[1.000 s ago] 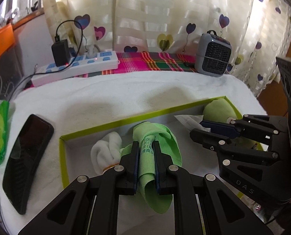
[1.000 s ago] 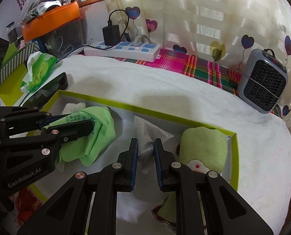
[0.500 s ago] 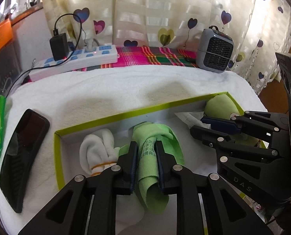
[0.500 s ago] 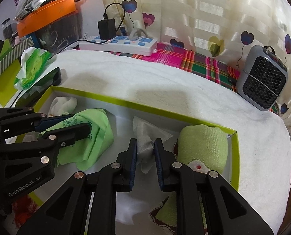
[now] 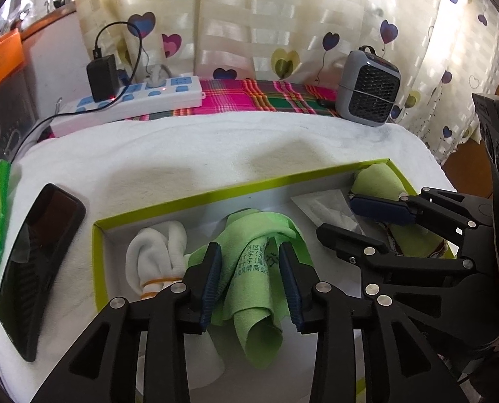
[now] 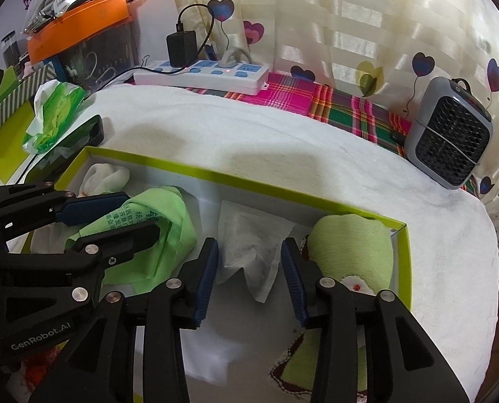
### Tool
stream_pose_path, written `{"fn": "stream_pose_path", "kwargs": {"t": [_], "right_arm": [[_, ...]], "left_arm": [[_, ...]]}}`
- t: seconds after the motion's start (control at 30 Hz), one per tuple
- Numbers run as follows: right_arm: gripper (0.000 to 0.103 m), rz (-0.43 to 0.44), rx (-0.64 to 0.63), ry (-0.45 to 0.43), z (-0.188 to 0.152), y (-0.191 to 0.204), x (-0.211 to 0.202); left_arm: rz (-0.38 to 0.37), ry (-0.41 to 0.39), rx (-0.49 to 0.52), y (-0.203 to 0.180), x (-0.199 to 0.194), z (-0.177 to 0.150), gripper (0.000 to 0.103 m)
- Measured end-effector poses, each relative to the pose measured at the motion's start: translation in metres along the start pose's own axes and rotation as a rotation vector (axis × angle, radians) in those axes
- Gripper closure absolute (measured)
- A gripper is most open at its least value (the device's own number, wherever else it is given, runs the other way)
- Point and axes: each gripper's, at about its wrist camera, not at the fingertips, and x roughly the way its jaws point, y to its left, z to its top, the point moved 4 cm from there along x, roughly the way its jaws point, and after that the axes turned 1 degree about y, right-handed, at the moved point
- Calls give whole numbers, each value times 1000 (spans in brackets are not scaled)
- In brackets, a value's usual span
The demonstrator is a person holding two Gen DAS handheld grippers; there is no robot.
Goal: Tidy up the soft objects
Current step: 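Lower both held items into the box and open both tools, then withdraw both tools from the box toward the yellow sponge and plastic packet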
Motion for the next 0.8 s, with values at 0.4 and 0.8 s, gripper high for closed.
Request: {"fn": "stream_pose_path", "kwargs": {"t": [0.4, 0.8], "right_arm": [[54, 5, 29, -55, -2, -2, -29], [53, 6, 69, -113, -15, 0, -65]], "left_arm": [[-2, -31, -3, -3, -25, -6, 62], [9, -100, 3, -13, -69, -21, 62]]}}
